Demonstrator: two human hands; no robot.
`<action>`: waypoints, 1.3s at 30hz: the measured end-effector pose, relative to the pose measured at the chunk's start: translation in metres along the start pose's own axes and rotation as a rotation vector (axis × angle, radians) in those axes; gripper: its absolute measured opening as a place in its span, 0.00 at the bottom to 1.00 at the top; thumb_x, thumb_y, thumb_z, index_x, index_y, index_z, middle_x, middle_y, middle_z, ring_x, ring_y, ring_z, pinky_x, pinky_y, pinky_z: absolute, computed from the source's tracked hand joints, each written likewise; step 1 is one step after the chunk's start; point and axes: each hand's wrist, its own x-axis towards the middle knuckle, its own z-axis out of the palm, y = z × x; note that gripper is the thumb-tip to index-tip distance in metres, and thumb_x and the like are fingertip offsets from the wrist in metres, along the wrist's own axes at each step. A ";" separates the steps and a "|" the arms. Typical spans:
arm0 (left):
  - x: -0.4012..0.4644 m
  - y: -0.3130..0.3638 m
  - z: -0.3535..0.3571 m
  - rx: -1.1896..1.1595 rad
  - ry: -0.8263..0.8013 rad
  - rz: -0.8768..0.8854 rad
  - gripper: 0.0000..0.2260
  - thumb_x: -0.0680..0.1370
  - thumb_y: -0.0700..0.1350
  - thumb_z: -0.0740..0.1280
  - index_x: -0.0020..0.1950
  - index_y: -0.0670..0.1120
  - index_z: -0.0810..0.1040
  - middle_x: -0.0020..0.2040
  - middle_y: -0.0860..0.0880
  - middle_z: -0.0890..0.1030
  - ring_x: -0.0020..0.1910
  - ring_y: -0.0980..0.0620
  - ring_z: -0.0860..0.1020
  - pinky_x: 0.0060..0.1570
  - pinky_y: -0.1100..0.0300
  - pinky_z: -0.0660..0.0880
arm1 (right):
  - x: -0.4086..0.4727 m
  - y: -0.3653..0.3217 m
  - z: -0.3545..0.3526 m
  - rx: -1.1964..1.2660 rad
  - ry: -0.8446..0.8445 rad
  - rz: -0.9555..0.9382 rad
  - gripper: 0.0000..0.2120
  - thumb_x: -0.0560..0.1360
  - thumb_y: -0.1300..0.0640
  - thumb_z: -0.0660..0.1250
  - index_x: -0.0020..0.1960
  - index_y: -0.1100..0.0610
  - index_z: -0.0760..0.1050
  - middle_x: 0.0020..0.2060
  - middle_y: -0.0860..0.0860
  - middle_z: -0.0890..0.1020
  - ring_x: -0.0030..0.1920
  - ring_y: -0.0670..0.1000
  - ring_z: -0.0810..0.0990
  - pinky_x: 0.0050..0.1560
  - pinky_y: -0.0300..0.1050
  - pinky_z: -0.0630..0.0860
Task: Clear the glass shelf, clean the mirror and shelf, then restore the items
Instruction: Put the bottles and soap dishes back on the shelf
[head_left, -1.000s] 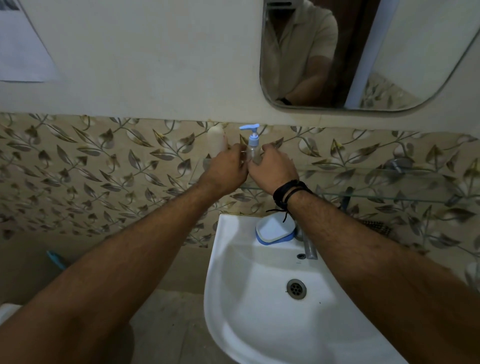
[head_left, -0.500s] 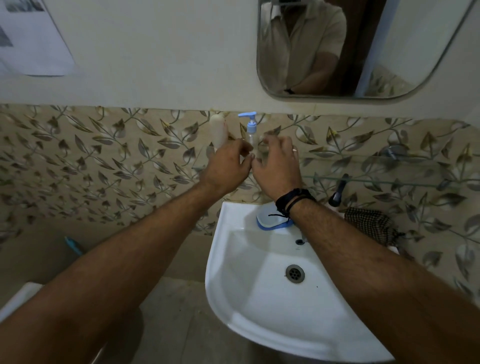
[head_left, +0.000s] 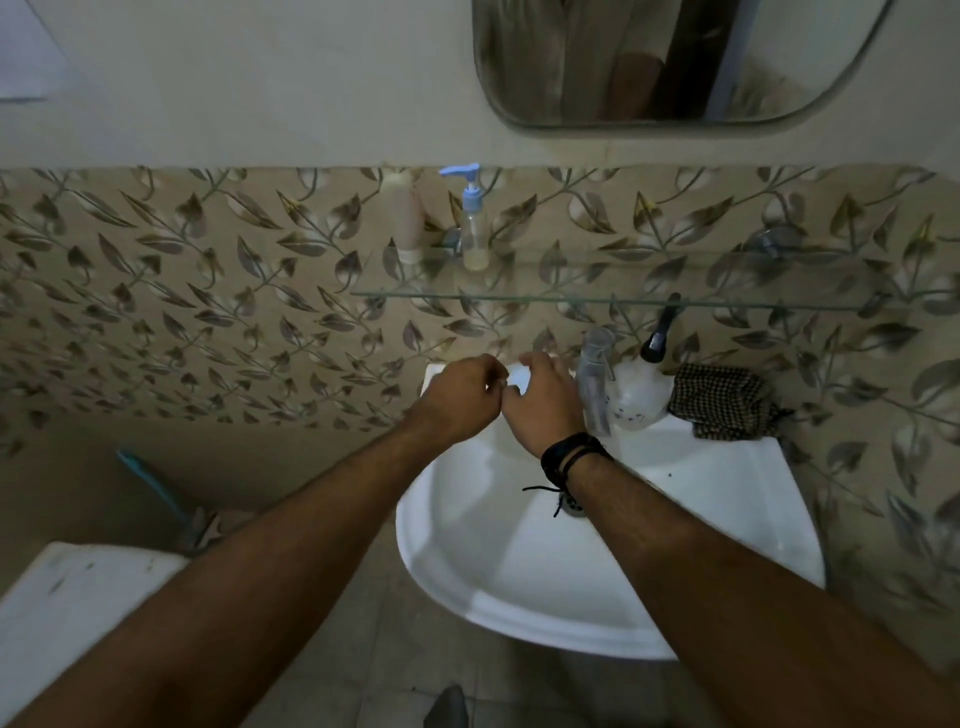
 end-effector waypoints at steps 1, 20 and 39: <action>0.002 -0.006 0.008 0.016 -0.026 -0.030 0.11 0.79 0.46 0.61 0.57 0.45 0.80 0.55 0.48 0.83 0.55 0.48 0.79 0.56 0.52 0.75 | 0.002 0.007 0.007 -0.011 -0.027 0.038 0.22 0.76 0.55 0.62 0.69 0.57 0.68 0.69 0.56 0.68 0.67 0.59 0.69 0.65 0.52 0.70; 0.080 -0.056 0.091 -0.100 -0.129 -0.309 0.22 0.78 0.56 0.65 0.61 0.41 0.68 0.59 0.42 0.78 0.57 0.40 0.77 0.48 0.53 0.70 | 0.075 0.058 0.051 -0.186 -0.076 0.329 0.38 0.76 0.47 0.66 0.78 0.59 0.51 0.75 0.61 0.59 0.74 0.61 0.60 0.74 0.55 0.61; 0.086 -0.059 0.083 -0.219 -0.019 -0.303 0.15 0.77 0.42 0.65 0.61 0.40 0.68 0.58 0.41 0.75 0.51 0.43 0.76 0.44 0.56 0.68 | 0.079 0.047 0.051 -0.075 -0.034 0.352 0.32 0.75 0.58 0.64 0.76 0.60 0.57 0.72 0.61 0.62 0.71 0.63 0.64 0.72 0.55 0.63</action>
